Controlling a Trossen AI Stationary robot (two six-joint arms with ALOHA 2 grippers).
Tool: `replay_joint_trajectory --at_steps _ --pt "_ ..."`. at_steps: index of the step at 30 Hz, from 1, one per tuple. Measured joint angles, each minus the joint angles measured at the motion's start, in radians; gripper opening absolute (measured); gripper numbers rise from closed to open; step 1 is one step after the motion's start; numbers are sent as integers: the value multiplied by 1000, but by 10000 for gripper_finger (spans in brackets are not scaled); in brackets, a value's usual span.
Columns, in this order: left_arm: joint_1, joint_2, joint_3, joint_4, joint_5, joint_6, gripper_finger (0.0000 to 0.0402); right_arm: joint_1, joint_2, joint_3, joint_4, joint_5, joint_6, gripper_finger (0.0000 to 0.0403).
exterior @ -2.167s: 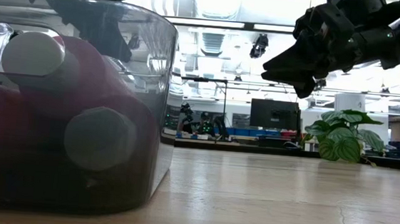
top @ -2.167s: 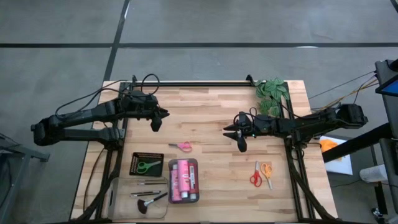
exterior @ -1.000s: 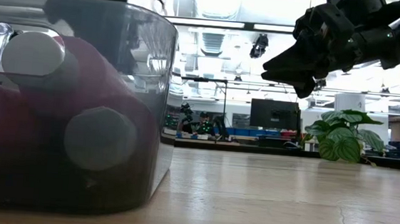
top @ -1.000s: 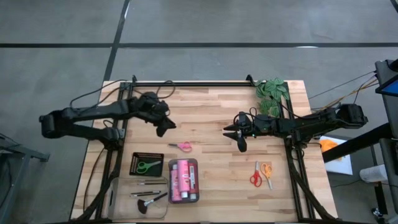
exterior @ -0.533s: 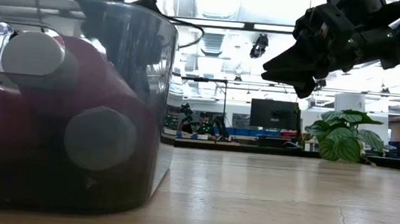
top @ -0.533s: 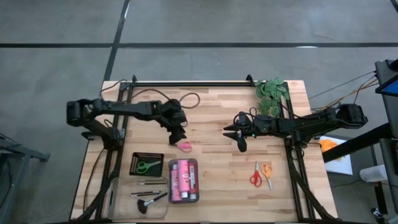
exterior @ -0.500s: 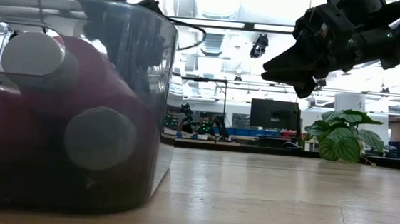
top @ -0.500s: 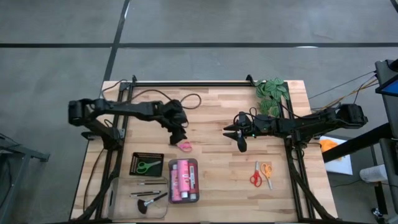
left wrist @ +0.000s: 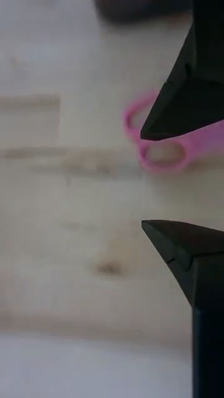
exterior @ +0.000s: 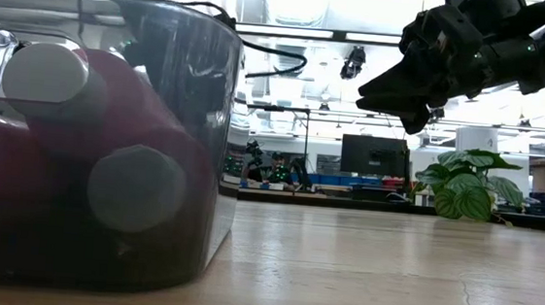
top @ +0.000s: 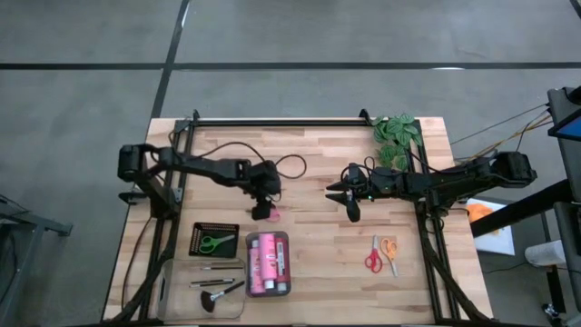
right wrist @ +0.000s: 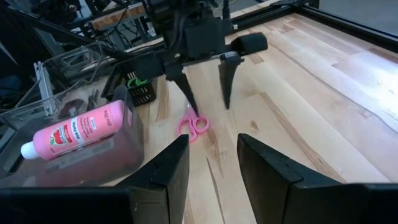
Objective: Pick & Place Paint Supplies
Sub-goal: Put the pink scissors into the black bin
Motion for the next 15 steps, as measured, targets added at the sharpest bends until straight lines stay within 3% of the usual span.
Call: replay_joint_trajectory --at_steps 4,15 --pt "-33 0 0 8 -111 -1 222 0 0 0 0 0 0 133" --pt "-46 2 -1 -18 -115 -46 222 0 0 0 0 0 0 133"
